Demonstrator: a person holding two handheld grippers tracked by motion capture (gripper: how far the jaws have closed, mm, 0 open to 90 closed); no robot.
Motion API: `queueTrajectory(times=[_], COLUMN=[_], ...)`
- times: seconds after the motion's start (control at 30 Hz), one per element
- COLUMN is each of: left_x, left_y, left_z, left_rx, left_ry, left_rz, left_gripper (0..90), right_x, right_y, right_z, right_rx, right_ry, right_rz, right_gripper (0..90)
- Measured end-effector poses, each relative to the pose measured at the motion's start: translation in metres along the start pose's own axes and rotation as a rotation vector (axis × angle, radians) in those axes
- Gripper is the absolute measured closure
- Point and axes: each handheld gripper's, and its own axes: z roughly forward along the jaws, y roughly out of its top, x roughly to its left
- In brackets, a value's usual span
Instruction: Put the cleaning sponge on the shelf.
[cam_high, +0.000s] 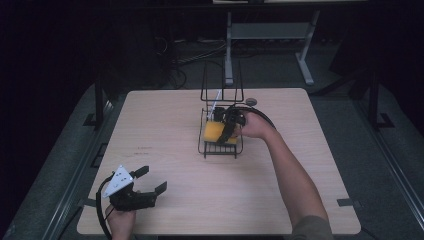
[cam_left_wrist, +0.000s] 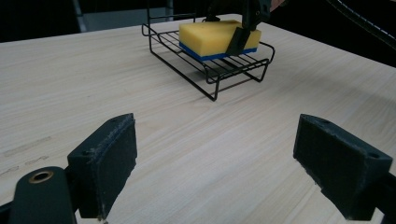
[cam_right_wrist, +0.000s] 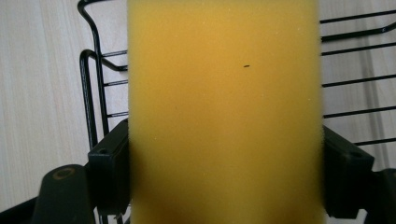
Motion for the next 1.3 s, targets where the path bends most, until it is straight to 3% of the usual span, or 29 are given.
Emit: queueTrajectory(times=[0.57, 1.3], left_x=[0.0, -0.002], left_y=[0.0, 0.0], left_z=[-0.001, 0.001], left_rx=[-0.004, 0.002], left_ry=[0.002, -0.004], left_rz=[-0.001, 0.002], left_gripper=[12.8, 12.8], right_x=[0.005, 0.012], right_y=[0.006, 0.005], right_z=[0.005, -0.012], right_rx=[0.007, -0.004], right_ry=[0.003, -0.031], right_rz=[-0.013, -0.025], right_gripper=[16.8, 16.5])
